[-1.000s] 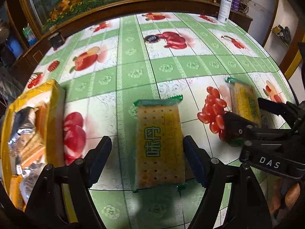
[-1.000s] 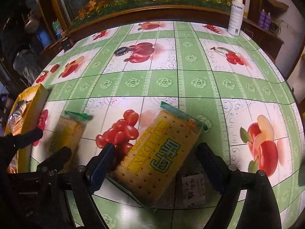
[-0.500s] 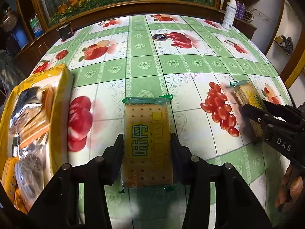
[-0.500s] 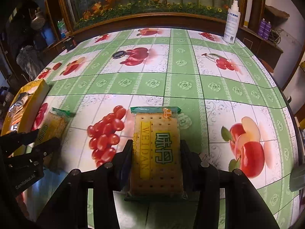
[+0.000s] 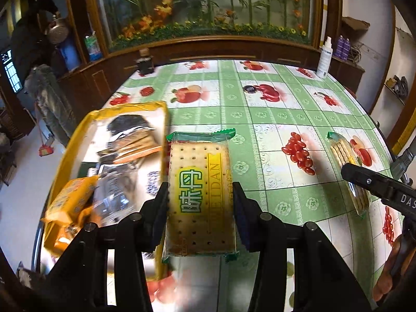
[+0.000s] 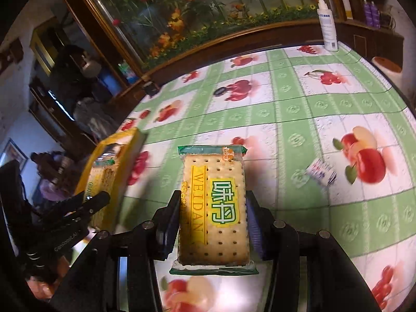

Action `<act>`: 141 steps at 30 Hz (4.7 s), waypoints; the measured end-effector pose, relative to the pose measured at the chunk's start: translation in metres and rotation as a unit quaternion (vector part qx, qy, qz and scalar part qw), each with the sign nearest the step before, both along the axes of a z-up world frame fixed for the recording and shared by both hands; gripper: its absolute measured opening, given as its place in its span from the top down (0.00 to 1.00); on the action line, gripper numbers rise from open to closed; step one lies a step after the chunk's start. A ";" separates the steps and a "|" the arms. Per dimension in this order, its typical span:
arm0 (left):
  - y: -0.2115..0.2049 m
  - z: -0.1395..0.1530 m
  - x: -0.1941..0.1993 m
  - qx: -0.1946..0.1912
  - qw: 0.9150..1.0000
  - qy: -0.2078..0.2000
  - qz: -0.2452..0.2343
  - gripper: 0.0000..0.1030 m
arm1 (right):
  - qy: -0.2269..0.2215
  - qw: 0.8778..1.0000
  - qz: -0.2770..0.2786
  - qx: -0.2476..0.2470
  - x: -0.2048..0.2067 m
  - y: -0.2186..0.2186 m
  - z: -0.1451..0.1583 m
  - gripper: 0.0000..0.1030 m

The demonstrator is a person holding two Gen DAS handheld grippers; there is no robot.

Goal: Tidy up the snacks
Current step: 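Carry both WEIDAN cracker packs up and over to the yellow-rimmed tray, then lower both cracker packs into the tray and open both tools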

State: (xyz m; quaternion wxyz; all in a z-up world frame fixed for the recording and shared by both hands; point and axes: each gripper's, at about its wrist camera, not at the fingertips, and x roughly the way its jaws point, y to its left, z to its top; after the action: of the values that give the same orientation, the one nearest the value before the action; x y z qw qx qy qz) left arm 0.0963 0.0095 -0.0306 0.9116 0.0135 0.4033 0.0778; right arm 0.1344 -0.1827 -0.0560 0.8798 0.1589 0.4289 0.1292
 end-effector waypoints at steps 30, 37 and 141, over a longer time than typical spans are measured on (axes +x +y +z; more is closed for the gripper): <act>0.099 0.023 -0.090 -0.038 0.995 -0.054 0.076 0.57 | -0.021 0.998 0.047 0.039 -0.062 0.045 0.023 0.54; 0.141 0.015 -0.111 -0.059 0.990 -0.046 0.117 0.57 | -0.005 0.999 -0.014 0.042 -0.091 -0.017 0.011 0.54; 0.205 -0.034 0.016 -0.136 0.984 0.035 0.110 0.57 | 0.068 0.980 0.164 0.087 0.075 0.259 -0.044 0.51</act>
State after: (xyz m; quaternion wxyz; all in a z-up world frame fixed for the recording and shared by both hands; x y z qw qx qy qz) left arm 0.1123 0.2141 -0.0649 0.8762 -0.1525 0.4409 0.1214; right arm 0.2098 0.0760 -0.0996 0.7984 0.1710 0.4946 0.2979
